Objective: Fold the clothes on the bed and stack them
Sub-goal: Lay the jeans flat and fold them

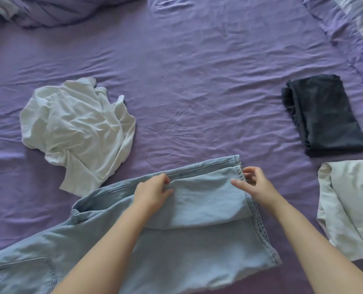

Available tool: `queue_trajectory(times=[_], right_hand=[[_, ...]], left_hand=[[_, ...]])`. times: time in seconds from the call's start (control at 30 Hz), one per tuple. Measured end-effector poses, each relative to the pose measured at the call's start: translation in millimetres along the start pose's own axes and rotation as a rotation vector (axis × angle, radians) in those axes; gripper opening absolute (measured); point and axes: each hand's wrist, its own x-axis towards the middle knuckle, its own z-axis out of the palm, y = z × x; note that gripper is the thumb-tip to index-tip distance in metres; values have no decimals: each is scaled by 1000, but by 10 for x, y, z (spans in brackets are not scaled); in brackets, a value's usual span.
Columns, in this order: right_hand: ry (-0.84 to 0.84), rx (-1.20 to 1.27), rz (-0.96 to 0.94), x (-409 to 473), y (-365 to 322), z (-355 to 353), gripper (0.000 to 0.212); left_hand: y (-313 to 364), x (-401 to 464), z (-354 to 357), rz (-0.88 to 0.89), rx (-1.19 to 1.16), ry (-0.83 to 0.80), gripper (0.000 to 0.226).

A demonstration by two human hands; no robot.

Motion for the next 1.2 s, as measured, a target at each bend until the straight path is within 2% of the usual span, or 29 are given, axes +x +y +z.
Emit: queue_trajectory(times=[0.07,0.17,0.27,0.33,0.4,0.53,0.6,0.7,0.73,0.8,0.87,0.9,0.97,1.03,1.13,1.2], right_hand=[[-19,-1,-11,-76,80,11,60],[-1,37,-32,-151,144,54,57],[-153,83,-94,-225,148,89,40],[-155,-56,-142,-224,216,120,34],[18,-219,-180,-189,278,141,17],[326,-226,-181,-149,296,162,32],[374,-291,-161,-134,295,181,31],[386,-412,-61,-137,254,265,23],[406,-448,-60,-145,215,303,29],[522,-610,-223,-126,139,394,45],[617,-793,-509,-68,17,518,41],[592,-859,-635,-26,-53,596,34],[435,-914,-794,49,-176,826,24],[278,-962,-837,78,-263,1153,20],[77,-1080,-859,21,-292,1746,25],[-24,-1094,-869,-33,-323,2114,29]], left_hand=[[-56,25,25,-8,-36,44,19],[-49,109,31,-129,-138,78,22],[30,170,58,-220,-49,56,26],[90,174,88,-240,13,55,25],[132,143,113,-227,53,92,23],[110,-12,116,-114,13,227,21],[-7,-92,82,-66,3,253,24],[-340,-214,2,56,79,270,42],[-480,-261,-18,99,119,287,43],[-740,-344,-82,159,225,313,39],[-944,-412,-160,206,290,320,37],[-1010,-448,-207,219,300,309,36],[-1116,-487,-278,219,319,265,36],[-1187,-507,-323,211,373,212,37],[-1299,-540,-319,113,406,15,33],[-1377,-532,-286,58,392,-55,35]])
